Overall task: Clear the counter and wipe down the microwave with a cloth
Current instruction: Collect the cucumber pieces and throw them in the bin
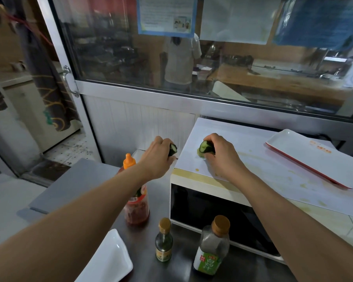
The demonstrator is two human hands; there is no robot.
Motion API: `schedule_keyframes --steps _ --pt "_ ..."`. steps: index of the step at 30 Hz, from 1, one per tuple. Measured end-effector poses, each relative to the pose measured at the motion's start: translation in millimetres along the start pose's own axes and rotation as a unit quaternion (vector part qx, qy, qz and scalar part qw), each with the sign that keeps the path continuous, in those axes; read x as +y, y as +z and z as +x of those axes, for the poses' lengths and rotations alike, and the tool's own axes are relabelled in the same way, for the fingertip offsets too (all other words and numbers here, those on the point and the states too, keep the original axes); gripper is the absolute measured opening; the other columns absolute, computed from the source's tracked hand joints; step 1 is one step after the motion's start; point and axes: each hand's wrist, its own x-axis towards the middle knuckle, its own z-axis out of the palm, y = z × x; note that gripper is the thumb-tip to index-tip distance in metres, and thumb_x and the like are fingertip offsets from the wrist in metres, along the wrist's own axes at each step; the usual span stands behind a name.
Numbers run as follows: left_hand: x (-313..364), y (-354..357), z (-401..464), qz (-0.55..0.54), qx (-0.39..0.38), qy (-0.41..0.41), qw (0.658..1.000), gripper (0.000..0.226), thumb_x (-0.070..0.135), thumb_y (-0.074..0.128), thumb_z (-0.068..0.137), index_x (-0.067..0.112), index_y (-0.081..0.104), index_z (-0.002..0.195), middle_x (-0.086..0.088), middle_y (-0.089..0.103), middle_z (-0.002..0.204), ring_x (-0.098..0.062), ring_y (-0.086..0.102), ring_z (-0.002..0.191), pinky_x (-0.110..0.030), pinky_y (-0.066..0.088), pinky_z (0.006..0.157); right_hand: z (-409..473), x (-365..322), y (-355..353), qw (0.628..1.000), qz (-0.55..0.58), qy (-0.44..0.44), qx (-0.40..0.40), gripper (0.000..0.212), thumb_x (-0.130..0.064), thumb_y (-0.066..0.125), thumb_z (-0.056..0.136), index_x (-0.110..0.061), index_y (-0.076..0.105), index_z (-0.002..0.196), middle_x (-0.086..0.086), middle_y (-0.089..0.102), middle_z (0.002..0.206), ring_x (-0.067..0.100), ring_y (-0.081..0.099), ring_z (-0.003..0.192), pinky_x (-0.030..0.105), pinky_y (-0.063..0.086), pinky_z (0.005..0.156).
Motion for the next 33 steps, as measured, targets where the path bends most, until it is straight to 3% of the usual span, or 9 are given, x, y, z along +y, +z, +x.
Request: schedule_keyframes --steps 3,8,18,25,29,33 --pt "-3.5 0.2 -1.3 -0.008 -0.001 -0.008 1.0 0.029 0.024 0.051 0.095 0.012 0.046 0.121 -0.007 0.042 0.115 -0.02 0.049 0.092 -0.028 0.039 0.077 2.7 0.2 6.9 1.0 -0.007 0.003 -0.011 0.028 -0.006 0.053 0.089 -0.012 0.049 0.116 0.004 0.053 0.116 0.022 0.051 0.102 0.036 0.046 0.087" --pt "-7.5 2.7 -2.7 -0.011 -0.009 0.0 1.0 0.028 0.025 0.05 0.095 0.013 0.046 0.12 -0.006 0.041 0.115 -0.018 0.048 0.089 -0.026 0.038 0.076 5.3 5.1 16.6 1.0 0.002 -0.001 -0.021 0.026 -0.006 0.054 0.089 -0.014 0.049 0.113 0.001 0.056 0.11 0.016 0.049 0.09 0.026 0.04 0.076" --pt "-4.6 6.0 -0.1 -0.019 -0.007 -0.004 1.0 0.032 0.026 0.051 0.095 0.013 0.044 0.123 -0.007 0.042 0.117 -0.02 0.05 0.093 -0.031 0.045 0.082 10.5 5.2 24.1 0.999 -0.019 -0.022 -0.03 0.031 -0.002 0.053 0.088 -0.013 0.048 0.117 0.003 0.054 0.114 0.018 0.048 0.099 0.029 0.043 0.084" --pt "-2.7 5.4 -2.3 -0.02 -0.005 -0.007 1.0 0.033 0.026 0.051 0.094 0.013 0.044 0.124 -0.007 0.042 0.116 -0.019 0.049 0.092 -0.028 0.043 0.08 12.8 3.2 22.1 1.0 -0.02 -0.008 -0.023 0.032 -0.003 0.054 0.088 -0.011 0.051 0.118 0.005 0.053 0.118 0.02 0.048 0.106 0.023 0.036 0.082" --pt "0.0 2.1 -5.8 -0.021 -0.002 -0.008 1.0 0.032 0.026 0.051 0.094 0.013 0.045 0.123 -0.007 0.042 0.116 -0.018 0.048 0.089 -0.027 0.039 0.076 7.8 3.4 17.6 1.0 -0.009 -0.004 -0.011 0.031 -0.006 0.057 0.087 -0.014 0.051 0.116 0.003 0.052 0.118 0.015 0.044 0.096 0.023 0.035 0.079" --pt "7.1 -6.2 -11.5 -0.02 0.008 -0.006 1.0 0.03 0.025 0.051 0.095 0.013 0.045 0.122 -0.006 0.041 0.117 -0.017 0.047 0.089 -0.026 0.037 0.076 1.7 0.5 4.3 1.0 -0.016 0.002 -0.01 0.034 -0.009 0.058 0.088 -0.013 0.051 0.12 0.004 0.053 0.121 0.021 0.049 0.107 0.024 0.038 0.084"
